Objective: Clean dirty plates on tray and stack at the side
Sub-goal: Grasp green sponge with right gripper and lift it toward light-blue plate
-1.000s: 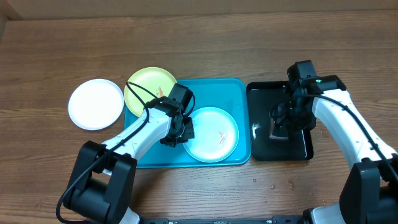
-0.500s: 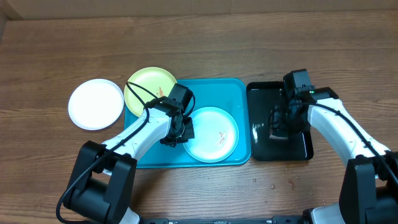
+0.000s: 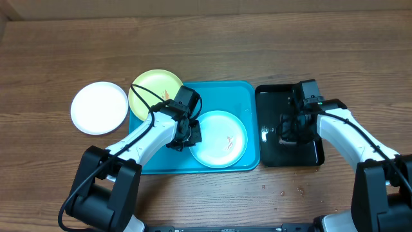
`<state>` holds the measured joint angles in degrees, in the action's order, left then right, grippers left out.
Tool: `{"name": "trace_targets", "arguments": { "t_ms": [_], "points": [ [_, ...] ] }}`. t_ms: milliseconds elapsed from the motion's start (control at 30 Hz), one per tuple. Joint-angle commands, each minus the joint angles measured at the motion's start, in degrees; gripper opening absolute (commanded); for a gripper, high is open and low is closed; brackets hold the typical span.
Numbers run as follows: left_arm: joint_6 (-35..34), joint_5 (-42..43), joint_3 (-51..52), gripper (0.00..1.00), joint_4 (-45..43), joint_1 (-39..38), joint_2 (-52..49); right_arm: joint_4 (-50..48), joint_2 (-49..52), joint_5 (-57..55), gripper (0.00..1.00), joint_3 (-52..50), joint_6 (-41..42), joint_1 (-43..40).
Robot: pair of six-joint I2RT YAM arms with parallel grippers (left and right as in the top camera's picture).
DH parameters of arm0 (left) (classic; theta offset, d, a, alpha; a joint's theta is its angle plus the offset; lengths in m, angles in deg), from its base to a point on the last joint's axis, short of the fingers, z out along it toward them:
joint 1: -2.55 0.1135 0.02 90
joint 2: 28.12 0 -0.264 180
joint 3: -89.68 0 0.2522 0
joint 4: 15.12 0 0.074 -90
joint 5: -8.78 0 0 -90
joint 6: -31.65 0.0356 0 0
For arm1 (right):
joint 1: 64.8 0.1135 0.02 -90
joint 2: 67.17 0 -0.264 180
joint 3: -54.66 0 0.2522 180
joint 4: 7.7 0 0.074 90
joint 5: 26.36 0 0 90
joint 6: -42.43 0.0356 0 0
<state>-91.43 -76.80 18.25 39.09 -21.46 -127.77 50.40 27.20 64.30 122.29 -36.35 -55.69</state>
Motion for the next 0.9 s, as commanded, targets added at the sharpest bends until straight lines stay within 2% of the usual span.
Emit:
{"name": "trace_targets", "arguments": {
  "t_ms": [0,100,167,267,367,467,600,767,800,867],
  "points": [
    [0.3,-0.4,0.3,0.13,-0.3,-0.4,-0.3,-1.0,-0.4,0.3,0.18,0.1,0.3,0.2],
    [0.3,-0.4,0.3,0.18,-0.5,-0.4,-0.3,-1.0,-0.4,0.3,0.15,0.4,0.3,0.2],
    [0.3,-0.5,0.3,0.28,-1.0,-0.4,-0.3,-0.8,-0.4,0.3,0.09,0.4,0.3,0.2],
    [0.3,-0.9,0.3,0.31,-2.1,-0.4,-0.3,-0.2,-0.4,0.3,0.05,1.0,0.3,0.2],
    [0.3,-2.7,0.3,0.27,-3.0,-0.4,-0.3,2.1,-0.5,0.3,0.04,3.1,0.3,0.2],
    [0.3,-3.6,0.3,0.05,-3.0,-0.4,-0.4,5.7,-0.5,0.3,0.04,6.5,0.3,0.2],
    [-0.7,-3.6,0.3,0.04,-3.0,-0.4,-0.4,10.5,-0.5,0.3,0.04,11.1,0.3,0.2],
    [-8.3,-3.5,0.3,0.04,-3.4,-0.3,-0.4,14.5,-0.5,0.3,0.04,14.2,-0.8,0.2],
    [-8.9,-3.4,0.3,0.06,-3.5,-0.3,-0.4,14.9,-0.5,0.3,0.04,14.3,-1.3,0.2],
    [-9.2,-3.4,0.3,0.19,-3.8,-0.3,-0.4,15.7,-0.5,0.3,0.04,14.3,-2.4,0.2]
  ]
}}
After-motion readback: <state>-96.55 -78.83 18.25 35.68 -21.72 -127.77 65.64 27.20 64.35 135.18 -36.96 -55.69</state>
